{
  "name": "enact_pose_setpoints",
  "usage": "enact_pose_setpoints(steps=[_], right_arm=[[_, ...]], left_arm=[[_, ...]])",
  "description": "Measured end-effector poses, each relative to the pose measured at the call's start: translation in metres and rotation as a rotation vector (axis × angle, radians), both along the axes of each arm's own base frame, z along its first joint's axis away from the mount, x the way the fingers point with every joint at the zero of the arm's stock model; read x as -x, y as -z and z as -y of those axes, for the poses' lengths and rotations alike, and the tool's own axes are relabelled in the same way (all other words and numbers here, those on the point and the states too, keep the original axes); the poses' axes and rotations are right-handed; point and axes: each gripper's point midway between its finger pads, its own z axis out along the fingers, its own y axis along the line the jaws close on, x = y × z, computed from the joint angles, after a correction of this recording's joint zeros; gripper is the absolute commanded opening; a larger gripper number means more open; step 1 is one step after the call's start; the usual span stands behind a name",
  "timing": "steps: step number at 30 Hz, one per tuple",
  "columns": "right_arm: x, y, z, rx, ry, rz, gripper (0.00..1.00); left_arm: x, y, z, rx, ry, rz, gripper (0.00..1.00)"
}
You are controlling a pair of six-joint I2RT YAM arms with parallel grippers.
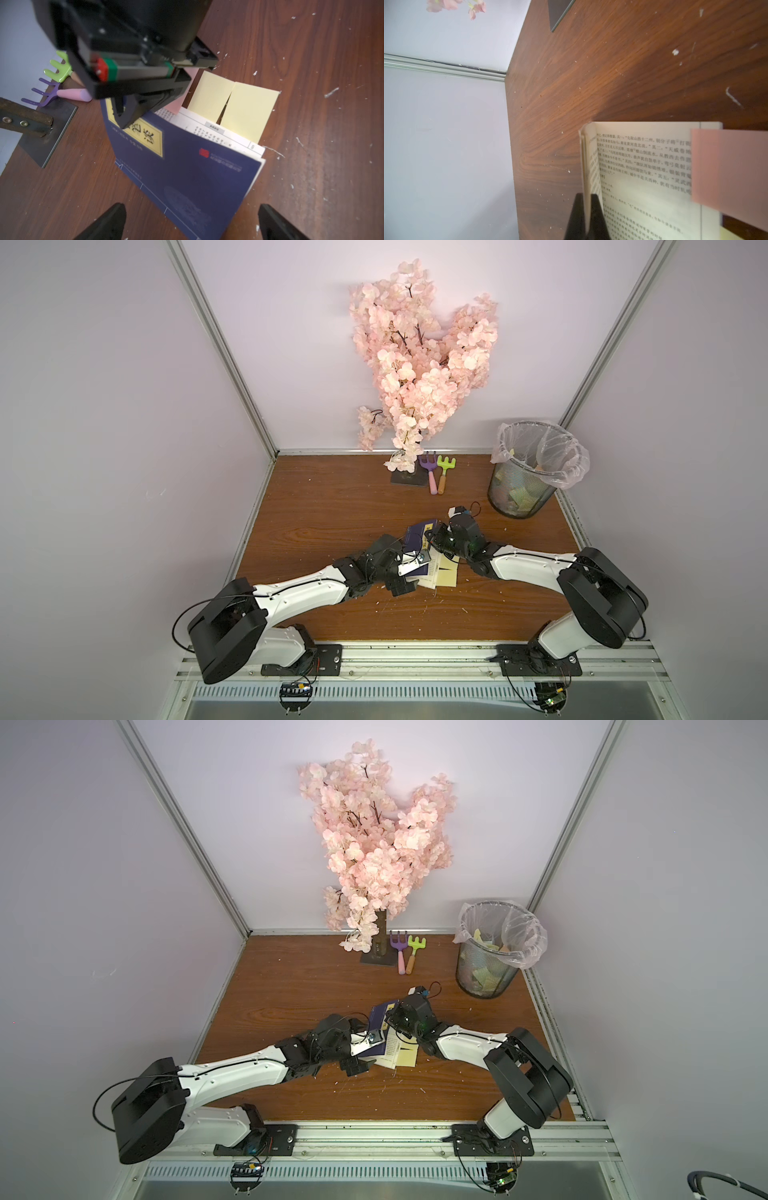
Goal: Peel off the used sticky note
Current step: Open the book at the center of the board.
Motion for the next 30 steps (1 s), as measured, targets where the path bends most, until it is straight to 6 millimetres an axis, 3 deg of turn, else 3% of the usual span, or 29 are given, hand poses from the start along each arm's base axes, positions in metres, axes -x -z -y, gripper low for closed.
enact_pose_setpoints(steps=[7,14,24,30], right_arm=[[-0.001,-0.002,-0.003,-0.031,0.002,-0.004,0.00],[0.000,0.000,-0.002,-0.050,0.007,-0.012,0.00],[0.001,0.002,-0.001,-0.056,0.012,-0.013,0.00],[0.001,0.002,-0.001,-0.054,0.012,-0.012,0.02]], left_arm=[[0.000,0.014,0.015,-0.012,0.002,0.045,0.98],[-0.002,0.014,0.023,-0.005,-0.025,0.103,0.97],[-0.013,0.017,0.019,-0.022,-0.087,0.143,0.73],[-0.009,0.015,0.012,-0.020,-0.087,0.153,0.69]])
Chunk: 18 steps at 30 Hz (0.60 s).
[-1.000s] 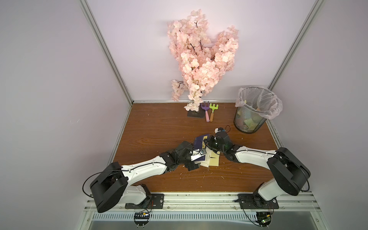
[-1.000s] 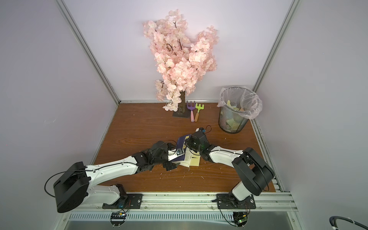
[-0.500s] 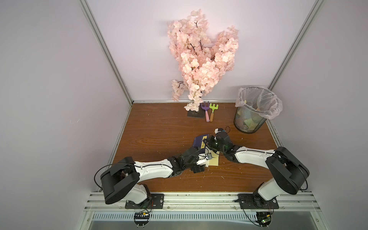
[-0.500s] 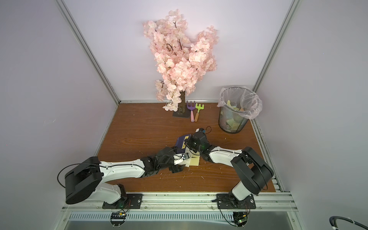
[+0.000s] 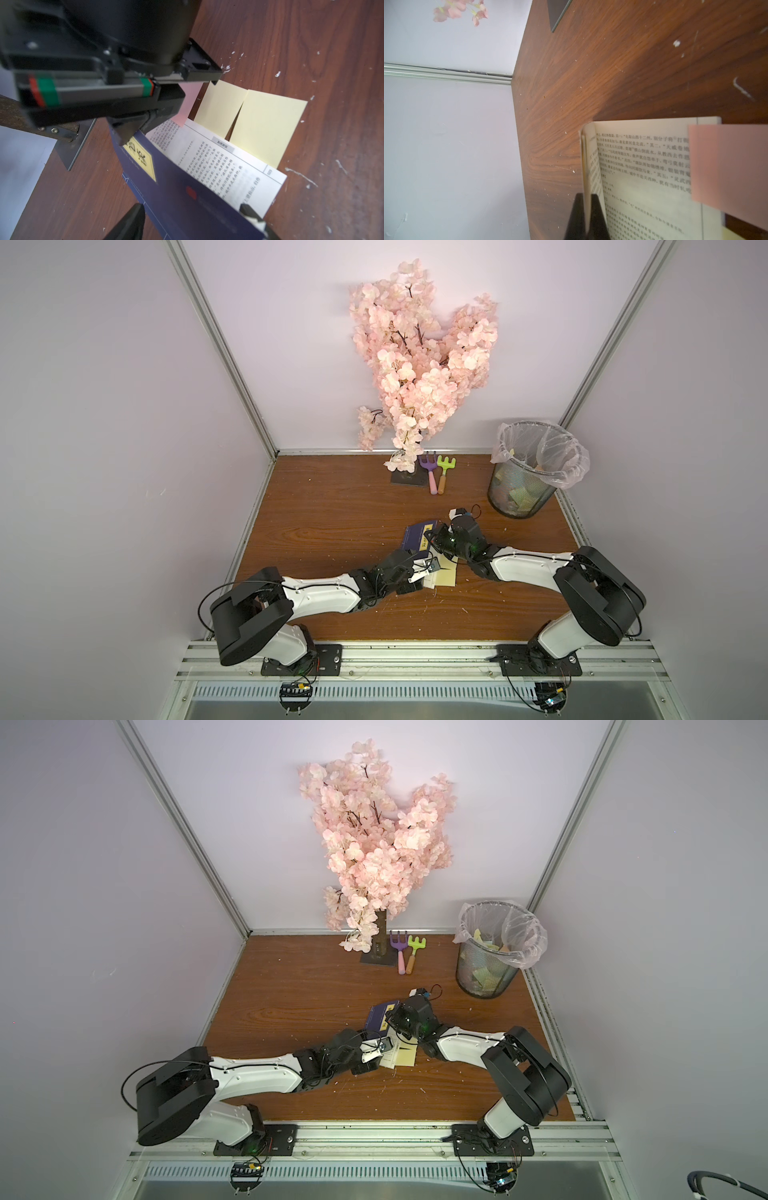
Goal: Peel off the used sticky note
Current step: Open the book at the center of the board.
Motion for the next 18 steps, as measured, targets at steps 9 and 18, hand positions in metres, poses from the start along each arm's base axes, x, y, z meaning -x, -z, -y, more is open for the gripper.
enact_pose_setpoints(steps=[9,18], right_arm=[[-0.0022,0.0013,0.0040,0.013,0.006,0.003,0.03],[-0.0037,0.0017,0.0062,0.026,0.010,0.012,0.08]], left_arm=[[0.0008,-0.0044,-0.0015,0.008,0.000,0.007,0.53],[0.0019,-0.0024,-0.0024,0.004,-0.001,-0.003,0.17]])
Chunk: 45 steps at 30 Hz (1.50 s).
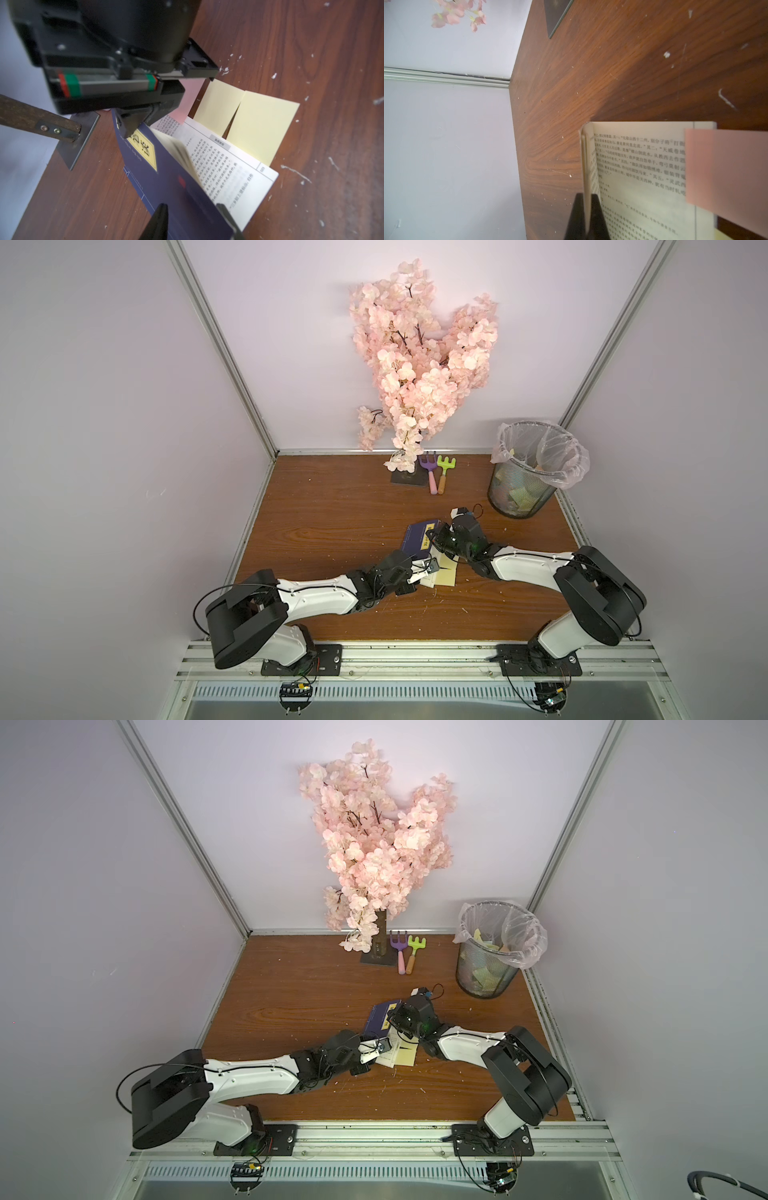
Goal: Peel off the used sticky note
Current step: Open the book at the center of the board.
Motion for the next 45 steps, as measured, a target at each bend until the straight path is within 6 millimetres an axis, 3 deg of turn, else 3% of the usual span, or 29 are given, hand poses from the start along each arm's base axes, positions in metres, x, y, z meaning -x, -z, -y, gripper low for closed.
enact_pose_setpoints(steps=[3,9,11,17,20,22,27,33,39,45], right_arm=[[0.000,0.001,0.002,0.014,0.003,0.002,0.17],[0.003,0.011,0.011,0.087,-0.016,-0.012,0.36],[0.005,0.009,0.016,0.115,-0.026,-0.007,0.46],[0.008,-0.025,0.029,0.150,-0.048,0.077,0.51],[0.014,-0.041,0.032,0.138,-0.057,0.125,0.48],[0.025,-0.040,0.035,0.133,-0.067,0.137,0.41],[0.053,-0.010,0.026,0.170,-0.137,0.086,0.12],[0.079,0.025,0.009,0.195,-0.183,0.031,0.00],[0.079,0.047,0.001,0.220,-0.165,0.009,0.00],[0.067,0.062,-0.014,0.217,-0.162,0.001,0.00]], left_arm=[[0.000,0.002,-0.002,-0.006,-0.006,-0.007,0.02],[0.000,0.004,-0.005,-0.014,-0.025,-0.019,0.02],[-0.001,0.005,-0.007,-0.008,-0.037,-0.035,0.02],[-0.014,-0.002,-0.013,0.049,-0.087,-0.111,0.02],[-0.017,-0.004,-0.015,0.079,-0.101,-0.142,0.02],[-0.015,-0.003,-0.014,0.092,-0.097,-0.168,0.02],[-0.009,0.004,-0.011,0.096,-0.083,-0.243,0.02],[-0.021,0.002,-0.018,0.166,-0.122,-0.327,0.02],[-0.037,-0.002,-0.032,0.239,-0.180,-0.391,0.02],[-0.035,-0.002,-0.030,0.264,-0.177,-0.423,0.02]])
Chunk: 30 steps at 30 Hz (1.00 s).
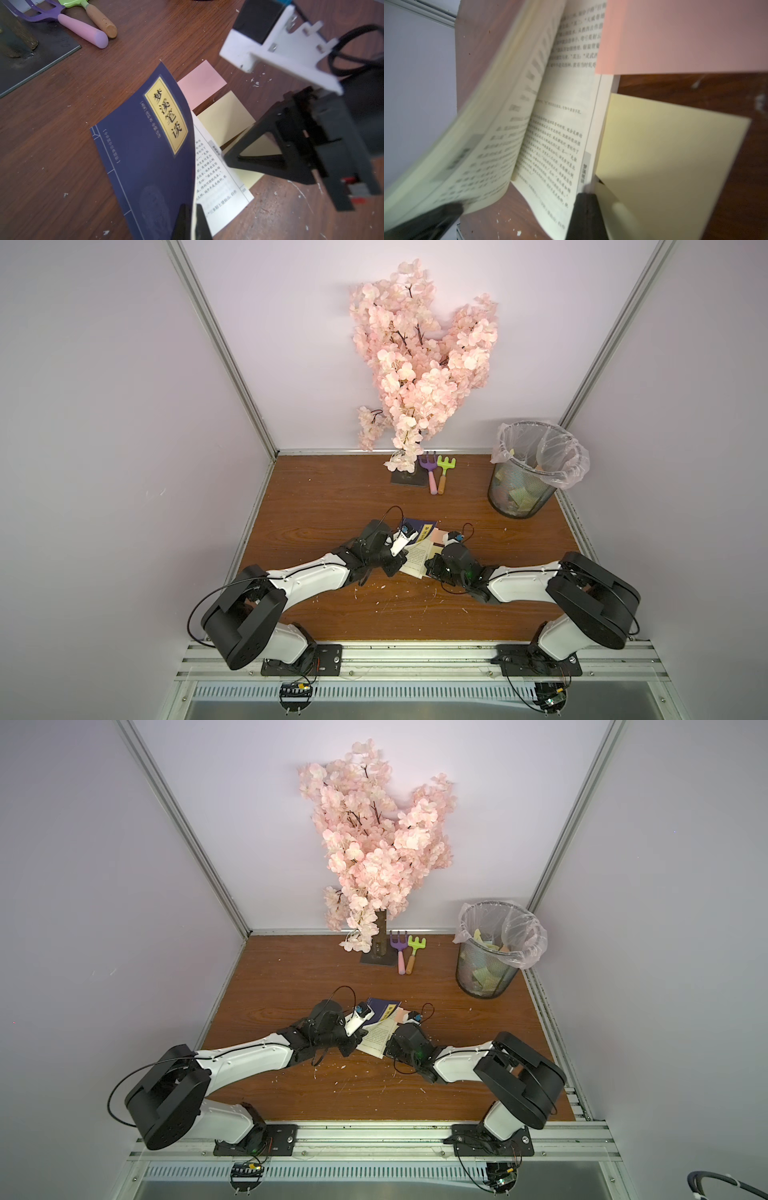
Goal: Peel off the used sticky note
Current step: Open the book at the center of the board.
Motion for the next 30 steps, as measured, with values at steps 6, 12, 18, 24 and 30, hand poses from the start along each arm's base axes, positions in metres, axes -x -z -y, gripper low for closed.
enact_pose_setpoints(steps=[6,12,18,24,30], right_arm=[[-0.008,-0.001,-0.010,-0.028,0.006,0.014,0.00],[-0.004,-0.003,-0.009,-0.002,0.013,0.018,0.00],[-0.001,-0.053,-0.030,-0.003,-0.008,0.101,0.00],[-0.005,-0.062,-0.037,-0.009,-0.008,0.117,0.00],[0.001,-0.020,-0.029,0.042,0.001,0.055,0.00]], left_arm=[[-0.003,0.001,-0.005,0.000,-0.021,-0.012,0.02],[-0.004,-0.004,-0.007,0.024,-0.029,-0.019,0.02],[0.001,-0.005,-0.003,0.046,-0.007,-0.040,0.02],[0.002,-0.006,-0.002,0.058,-0.009,-0.053,0.02],[-0.001,-0.006,-0.005,0.062,-0.023,-0.059,0.02]])
